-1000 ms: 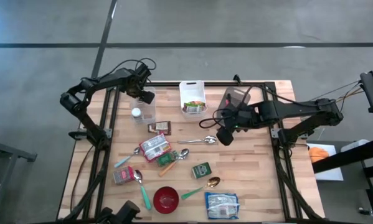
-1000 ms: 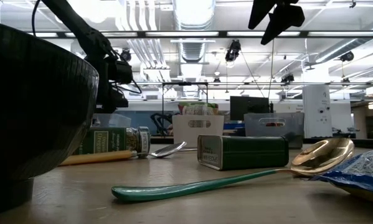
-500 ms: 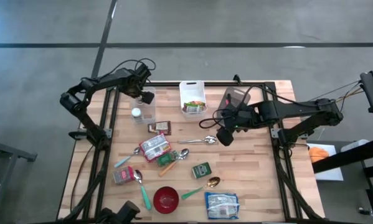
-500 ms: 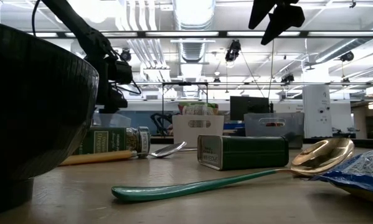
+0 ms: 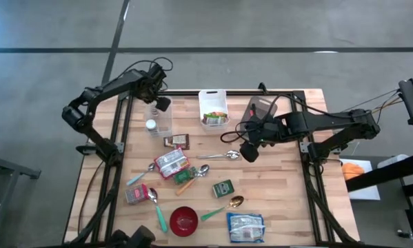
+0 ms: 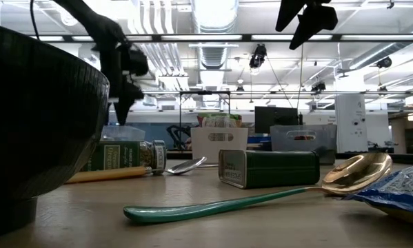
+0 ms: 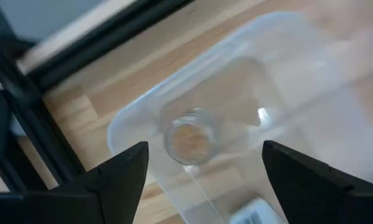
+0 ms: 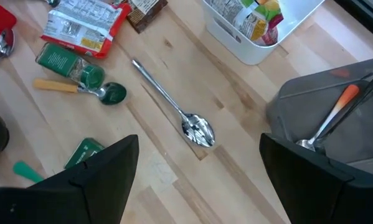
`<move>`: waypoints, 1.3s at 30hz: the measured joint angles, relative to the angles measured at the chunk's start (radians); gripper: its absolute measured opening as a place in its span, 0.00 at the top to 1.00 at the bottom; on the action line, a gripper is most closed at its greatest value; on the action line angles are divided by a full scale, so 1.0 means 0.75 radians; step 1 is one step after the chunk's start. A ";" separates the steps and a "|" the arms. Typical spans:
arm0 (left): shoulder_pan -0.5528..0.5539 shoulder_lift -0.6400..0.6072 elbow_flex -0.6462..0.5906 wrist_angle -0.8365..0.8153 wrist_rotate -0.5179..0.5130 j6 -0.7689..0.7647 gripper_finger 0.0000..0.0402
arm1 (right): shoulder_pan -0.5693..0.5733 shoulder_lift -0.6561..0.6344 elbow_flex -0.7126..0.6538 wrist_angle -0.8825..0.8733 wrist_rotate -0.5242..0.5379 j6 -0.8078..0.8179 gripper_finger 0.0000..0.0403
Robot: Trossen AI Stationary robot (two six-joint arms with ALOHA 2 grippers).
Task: Pick & Place Food Item
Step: Put the silver spoon into the black bin
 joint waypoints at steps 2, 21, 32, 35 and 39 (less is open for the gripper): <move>-0.051 -0.047 0.029 -0.020 0.005 0.043 0.21 | 0.000 0.000 -0.001 0.001 0.000 0.000 0.18; -0.811 -0.215 0.063 0.155 0.140 -0.087 0.21 | -0.044 0.056 -0.015 -0.005 -0.067 -0.048 0.18; -0.855 -0.391 0.052 0.141 0.197 -0.315 0.21 | -0.078 0.394 -0.015 0.086 -0.196 -0.605 0.18; -0.894 -0.446 0.035 0.157 0.179 -0.316 0.21 | -0.109 0.462 -0.015 0.147 -0.282 -0.669 0.18; -0.946 -0.560 -0.091 0.269 0.177 -0.353 0.21 | -0.135 0.536 -0.015 0.224 -0.314 -0.745 0.18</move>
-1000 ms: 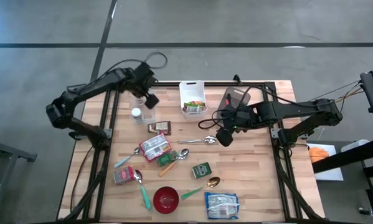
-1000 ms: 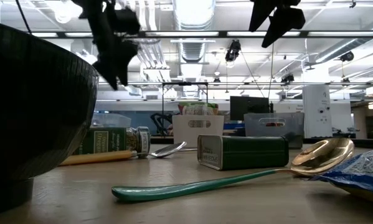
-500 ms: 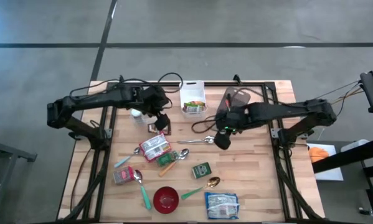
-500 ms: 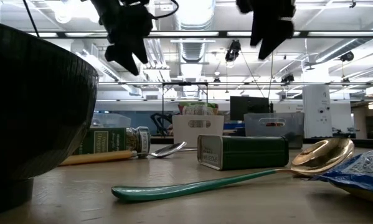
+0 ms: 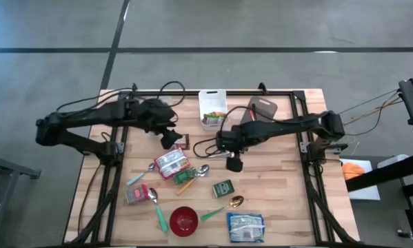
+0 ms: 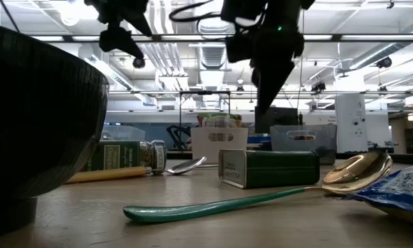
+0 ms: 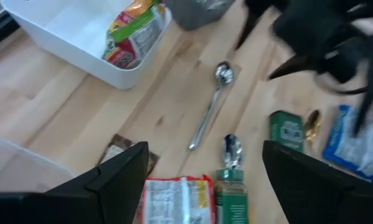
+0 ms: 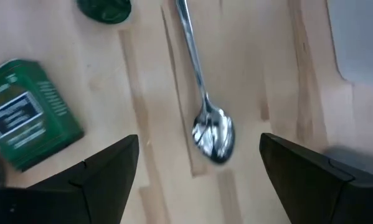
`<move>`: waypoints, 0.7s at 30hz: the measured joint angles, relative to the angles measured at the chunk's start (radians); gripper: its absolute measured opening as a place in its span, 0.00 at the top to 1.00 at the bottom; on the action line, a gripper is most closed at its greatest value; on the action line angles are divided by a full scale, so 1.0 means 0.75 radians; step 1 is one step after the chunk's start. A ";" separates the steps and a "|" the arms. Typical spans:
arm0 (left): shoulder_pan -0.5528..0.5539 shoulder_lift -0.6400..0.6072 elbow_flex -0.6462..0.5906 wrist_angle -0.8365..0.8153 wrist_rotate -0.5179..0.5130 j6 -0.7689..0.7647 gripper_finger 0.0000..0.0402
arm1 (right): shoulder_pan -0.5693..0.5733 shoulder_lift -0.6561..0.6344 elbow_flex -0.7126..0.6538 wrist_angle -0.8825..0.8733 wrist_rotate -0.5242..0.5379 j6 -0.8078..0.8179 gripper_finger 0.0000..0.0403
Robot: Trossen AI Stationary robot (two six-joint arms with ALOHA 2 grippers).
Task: Pick & Place Food Item
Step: Put the silver spoon into the black bin
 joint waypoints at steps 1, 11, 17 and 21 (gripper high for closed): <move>-0.012 -0.034 -0.042 0.041 0.000 -0.027 0.21 | -0.005 0.014 0.000 0.015 0.000 -0.024 0.18; -0.083 -0.173 -0.318 0.214 0.001 -0.276 0.21 | -0.021 0.173 0.003 0.141 -0.012 -0.268 0.18; -0.093 -0.165 -0.330 0.220 0.005 -0.277 0.21 | -0.050 0.271 0.003 0.173 -0.055 -0.294 0.18; -0.093 -0.165 -0.330 0.218 0.005 -0.271 0.21 | -0.054 0.315 0.003 0.187 -0.061 -0.315 0.19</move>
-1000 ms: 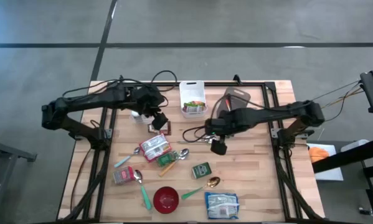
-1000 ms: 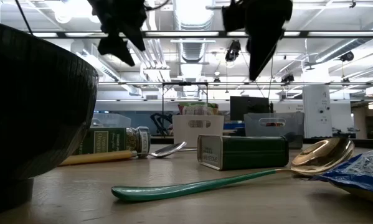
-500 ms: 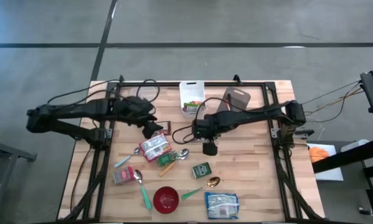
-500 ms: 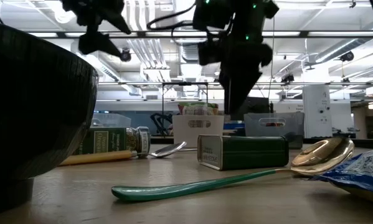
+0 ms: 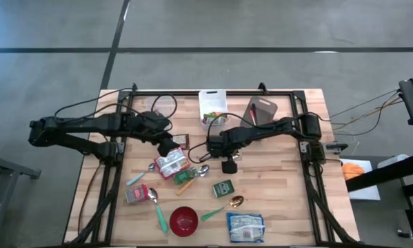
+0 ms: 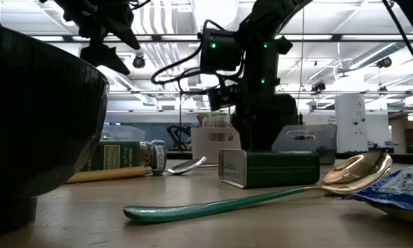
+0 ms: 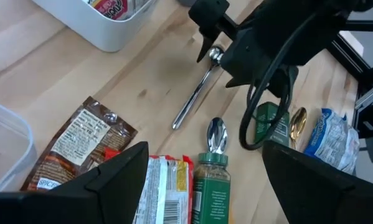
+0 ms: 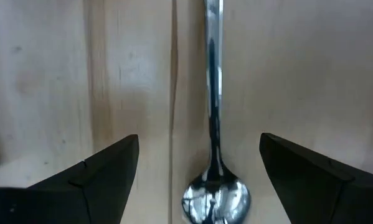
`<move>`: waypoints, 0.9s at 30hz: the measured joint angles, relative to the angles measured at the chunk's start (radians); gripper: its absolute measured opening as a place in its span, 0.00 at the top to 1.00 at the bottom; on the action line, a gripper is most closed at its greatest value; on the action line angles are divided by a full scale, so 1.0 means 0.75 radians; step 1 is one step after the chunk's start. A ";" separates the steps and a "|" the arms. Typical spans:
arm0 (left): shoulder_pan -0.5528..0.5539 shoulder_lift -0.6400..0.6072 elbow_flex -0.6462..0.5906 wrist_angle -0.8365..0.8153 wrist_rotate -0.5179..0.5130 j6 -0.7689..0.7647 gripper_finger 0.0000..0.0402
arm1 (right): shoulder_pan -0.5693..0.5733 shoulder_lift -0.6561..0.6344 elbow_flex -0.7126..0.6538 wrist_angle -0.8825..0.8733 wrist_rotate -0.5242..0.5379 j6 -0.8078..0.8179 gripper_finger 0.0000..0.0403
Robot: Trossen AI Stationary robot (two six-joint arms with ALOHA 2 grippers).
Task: Pick & Place Food Item
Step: Put the silver spoon into the black bin
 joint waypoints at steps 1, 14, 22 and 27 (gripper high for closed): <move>0.000 0.000 0.000 0.000 0.000 0.000 0.21 | -0.001 0.000 0.000 0.000 -0.001 -0.004 0.21; 0.000 0.001 0.000 -0.001 -0.001 0.005 0.21 | -0.045 0.027 -0.005 0.034 0.027 -0.019 0.64; 0.000 0.001 0.000 -0.001 0.000 0.005 0.21 | -0.029 0.072 0.004 0.028 0.033 -0.020 0.79; 0.000 0.001 0.000 -0.001 0.000 0.005 0.21 | -0.027 0.072 0.002 0.022 0.046 0.037 0.93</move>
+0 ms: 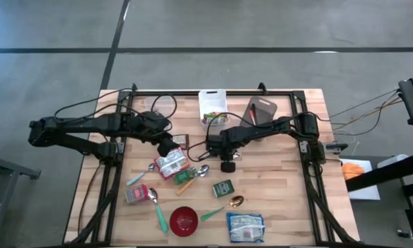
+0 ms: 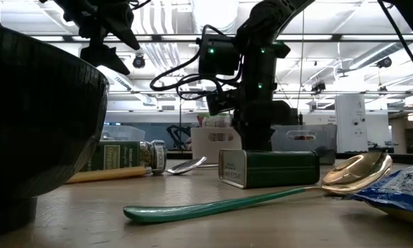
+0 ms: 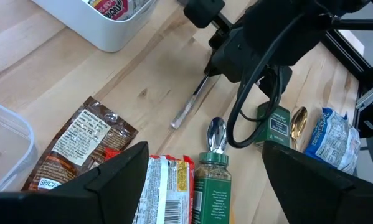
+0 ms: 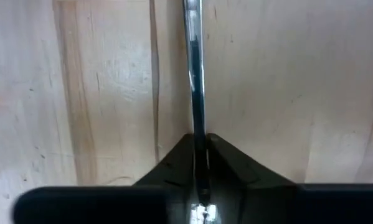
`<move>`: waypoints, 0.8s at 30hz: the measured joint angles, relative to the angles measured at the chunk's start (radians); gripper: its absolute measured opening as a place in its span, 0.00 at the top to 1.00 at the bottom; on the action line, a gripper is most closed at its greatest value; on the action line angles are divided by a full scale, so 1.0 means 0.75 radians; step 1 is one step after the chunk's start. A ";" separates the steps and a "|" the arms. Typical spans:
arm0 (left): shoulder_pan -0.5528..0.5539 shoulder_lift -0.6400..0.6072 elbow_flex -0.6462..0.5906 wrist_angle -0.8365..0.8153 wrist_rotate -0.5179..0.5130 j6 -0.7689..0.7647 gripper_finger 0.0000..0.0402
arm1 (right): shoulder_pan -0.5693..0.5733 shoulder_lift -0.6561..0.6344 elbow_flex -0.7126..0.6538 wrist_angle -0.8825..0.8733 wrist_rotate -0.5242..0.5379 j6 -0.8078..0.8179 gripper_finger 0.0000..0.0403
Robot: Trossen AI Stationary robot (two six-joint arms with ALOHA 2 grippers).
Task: Pick & Place Food Item
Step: Put the silver spoon into the black bin
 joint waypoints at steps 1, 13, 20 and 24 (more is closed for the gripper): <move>0.000 0.000 0.000 0.000 0.000 0.000 0.21 | 0.001 -0.004 0.000 -0.001 0.002 0.011 0.95; 0.001 0.000 0.000 -0.007 0.000 0.000 0.21 | -0.004 -0.123 -0.009 -0.069 -0.049 0.234 0.97; 0.001 0.000 0.000 -0.011 0.000 0.000 0.21 | 0.001 -0.314 -0.013 -0.098 -0.055 0.392 0.97; 0.001 0.000 0.000 -0.010 0.000 0.001 0.21 | -0.002 -0.452 -0.013 -0.103 -0.043 0.505 0.97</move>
